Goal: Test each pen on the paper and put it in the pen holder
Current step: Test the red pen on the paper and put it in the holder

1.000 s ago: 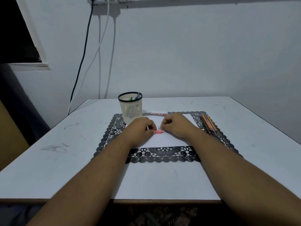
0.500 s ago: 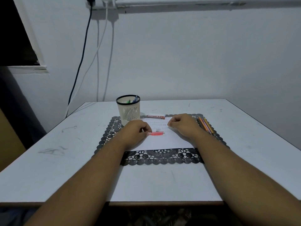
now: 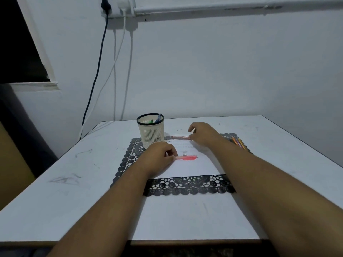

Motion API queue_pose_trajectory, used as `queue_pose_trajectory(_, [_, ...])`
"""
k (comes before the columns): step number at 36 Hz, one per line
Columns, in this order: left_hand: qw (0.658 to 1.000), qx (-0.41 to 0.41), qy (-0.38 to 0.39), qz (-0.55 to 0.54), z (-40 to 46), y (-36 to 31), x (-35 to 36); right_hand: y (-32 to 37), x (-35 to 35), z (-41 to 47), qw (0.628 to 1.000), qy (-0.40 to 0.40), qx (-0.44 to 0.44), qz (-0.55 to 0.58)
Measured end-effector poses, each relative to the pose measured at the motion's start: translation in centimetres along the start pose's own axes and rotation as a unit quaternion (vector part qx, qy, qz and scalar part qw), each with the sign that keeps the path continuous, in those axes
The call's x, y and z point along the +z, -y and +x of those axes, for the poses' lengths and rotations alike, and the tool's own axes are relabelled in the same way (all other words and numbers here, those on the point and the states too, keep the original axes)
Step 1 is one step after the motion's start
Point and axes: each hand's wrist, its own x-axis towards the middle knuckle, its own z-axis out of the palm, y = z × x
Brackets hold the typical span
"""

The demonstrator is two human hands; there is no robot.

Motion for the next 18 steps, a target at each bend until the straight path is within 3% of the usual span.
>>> queue_pose_trajectory(9, [0.999, -0.014, -0.003, -0.040, 0.6, 0.3, 0.0, 0.8, 1.7, 1.0, 0.991, 0.004, -0.003, -0.137])
queue_pose_trajectory(18, [0.999, -0.018, -0.006, -0.049, 0.3, 0.7, 0.3, 0.1, 2.1, 1.8, 0.995, 0.018, 0.005, -0.093])
